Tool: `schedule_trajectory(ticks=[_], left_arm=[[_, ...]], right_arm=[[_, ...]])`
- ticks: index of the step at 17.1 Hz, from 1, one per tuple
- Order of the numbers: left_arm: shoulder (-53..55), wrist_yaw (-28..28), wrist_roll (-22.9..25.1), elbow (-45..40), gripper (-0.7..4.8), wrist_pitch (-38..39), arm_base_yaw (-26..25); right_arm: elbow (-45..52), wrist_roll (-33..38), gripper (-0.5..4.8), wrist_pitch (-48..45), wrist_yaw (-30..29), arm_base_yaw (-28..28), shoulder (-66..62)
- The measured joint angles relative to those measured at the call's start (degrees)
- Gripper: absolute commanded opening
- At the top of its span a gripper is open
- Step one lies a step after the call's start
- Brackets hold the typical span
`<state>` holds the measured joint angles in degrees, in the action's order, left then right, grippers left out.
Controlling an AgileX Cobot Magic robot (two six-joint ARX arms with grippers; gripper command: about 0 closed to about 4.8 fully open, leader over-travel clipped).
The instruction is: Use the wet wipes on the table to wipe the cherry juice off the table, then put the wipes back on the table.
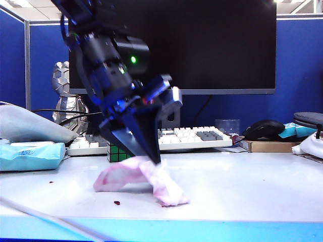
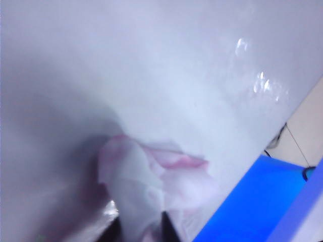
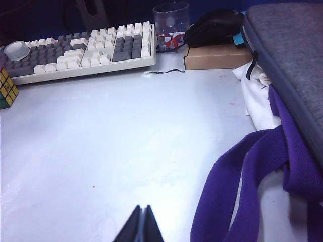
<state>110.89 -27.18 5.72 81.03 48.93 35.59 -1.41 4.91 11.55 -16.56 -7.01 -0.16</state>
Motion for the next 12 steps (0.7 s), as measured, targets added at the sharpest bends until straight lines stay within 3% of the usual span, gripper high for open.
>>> schedule_trajectory(ticks=[3, 8, 9, 10, 12], left_arm=[[-3.50, 0.57, -0.39, 0.02, 1.92, -0.24, -1.11], [-7.56, 7.54, -2.93, -0.13, 1.69, -1.38, -5.29], [-9.31, 7.74, -4.04, -0.13, 1.23, -2.89, -5.99], [-11.58, 7.74, -5.09, -0.13, 0.00, -4.87, -6.86], [-19.71, 9.09, -6.84, 0.02, -0.06, -10.56, -9.84]], right_arm=[[0.00, 0.00, -0.01, 0.00, 0.00, 0.00, 0.00], [0.00, 0.02, -0.01, 0.02, 0.00, 0.02, 0.00], [0.00, 0.00, -0.01, 0.00, 0.00, 0.00, 0.00], [0.00, 0.00, -0.01, 0.00, 0.00, 0.00, 0.00], [0.00, 0.00, -0.01, 0.00, 0.00, 0.02, 0.00]])
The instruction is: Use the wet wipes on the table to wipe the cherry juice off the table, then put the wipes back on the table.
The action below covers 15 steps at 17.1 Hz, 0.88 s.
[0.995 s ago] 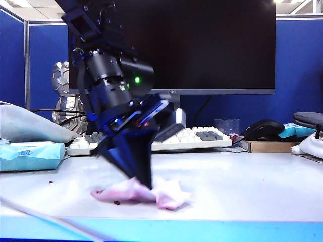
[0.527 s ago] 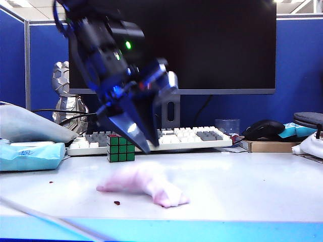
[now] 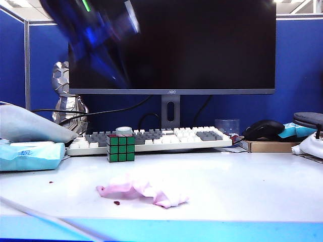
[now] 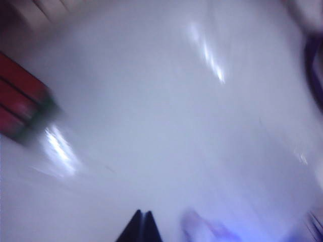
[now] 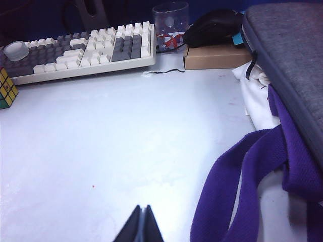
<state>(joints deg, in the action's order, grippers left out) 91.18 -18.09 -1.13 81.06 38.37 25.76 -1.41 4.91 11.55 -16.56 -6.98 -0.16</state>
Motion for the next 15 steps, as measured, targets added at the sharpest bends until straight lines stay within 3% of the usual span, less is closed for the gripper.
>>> schedule_trajectory(ticks=[6, 10, 15], left_arm=[[-15.50, 13.99, -0.04, 3.08, -0.06, -2.91, -4.35], [-26.47, 18.86, 0.17, 2.01, -0.06, -7.32, -6.14], [-47.60, 21.05, 1.29, -13.90, -0.06, -14.10, -11.06]], right_arm=[[0.00, 0.00, -0.01, 0.00, 0.00, 0.00, 0.00], [0.00, 0.00, -0.01, 0.00, 0.00, 0.00, 0.00], [0.00, 0.00, -0.01, 0.02, 0.00, -0.02, 0.00]])
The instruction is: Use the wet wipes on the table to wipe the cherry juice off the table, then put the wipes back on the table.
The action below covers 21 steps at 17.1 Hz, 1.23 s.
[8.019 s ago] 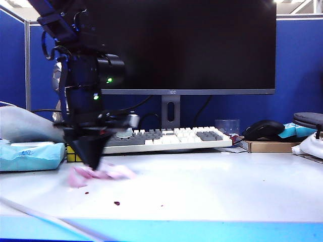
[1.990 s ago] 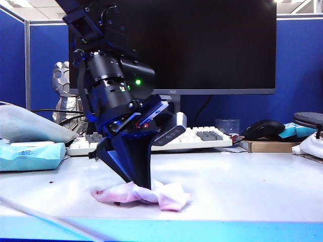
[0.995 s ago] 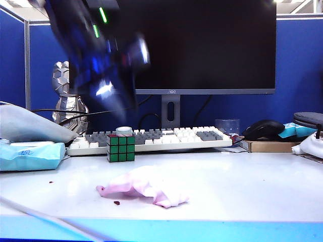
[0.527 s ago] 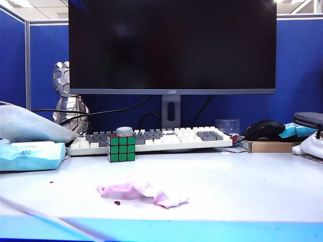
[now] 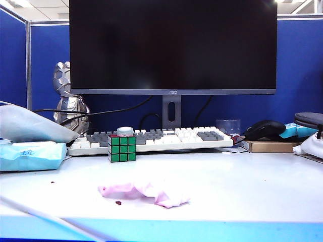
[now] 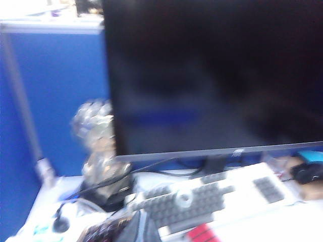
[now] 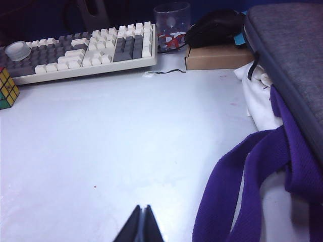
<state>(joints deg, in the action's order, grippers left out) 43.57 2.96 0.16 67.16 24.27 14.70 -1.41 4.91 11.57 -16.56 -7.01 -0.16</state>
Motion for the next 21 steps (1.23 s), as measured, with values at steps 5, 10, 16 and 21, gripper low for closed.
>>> schedule_trajectory(ticks=[5, 10, 16, 21], left_arm=[[-15.45, -0.02, -2.36, -29.38, -0.06, -9.22, -2.69], [-22.67, -0.39, -4.98, -47.54, -0.06, -18.43, -2.69], [-36.65, -0.33, -6.67, -59.65, -0.05, -22.12, -2.69], [-41.16, -0.44, -8.90, -66.88, -0.05, -21.16, -2.84]], right_arm=[[0.00, 0.00, -0.01, -0.02, -0.02, 0.00, 0.00], [0.00, 0.00, -0.01, -0.02, 0.00, 0.00, 0.00], [0.00, 0.00, -0.01, -0.02, 0.00, 0.00, 0.00], [0.00, 0.00, -0.01, -0.04, -0.02, 0.00, 0.00]])
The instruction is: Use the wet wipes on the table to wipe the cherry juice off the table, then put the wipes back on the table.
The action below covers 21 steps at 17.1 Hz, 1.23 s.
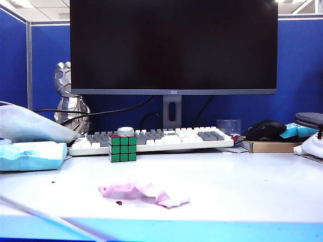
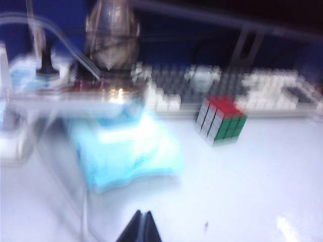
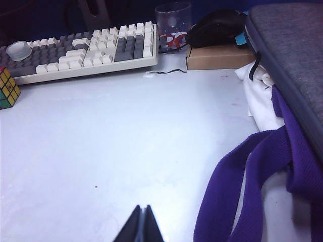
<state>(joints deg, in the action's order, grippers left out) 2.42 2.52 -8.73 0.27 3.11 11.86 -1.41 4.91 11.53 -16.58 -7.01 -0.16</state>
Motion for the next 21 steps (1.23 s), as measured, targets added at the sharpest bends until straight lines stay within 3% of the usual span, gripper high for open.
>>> schedule_trajectory(ticks=[6, 12, 21], left_arm=[[-2.19, -4.50, 1.57, 0.07, -0.05, 5.73, -10.01], [-2.19, -1.88, 2.71, 0.07, 0.14, 5.86, -6.86], [-2.19, -1.90, 2.49, 0.07, 0.23, 5.86, -6.93]], right_arm=[[0.00, 0.00, -0.01, 0.00, 0.00, 0.00, 0.00], [0.02, 0.00, -0.01, 0.00, 0.02, 0.00, 0.00], [0.02, 0.00, -0.01, 0.00, 0.02, 0.00, 0.00]])
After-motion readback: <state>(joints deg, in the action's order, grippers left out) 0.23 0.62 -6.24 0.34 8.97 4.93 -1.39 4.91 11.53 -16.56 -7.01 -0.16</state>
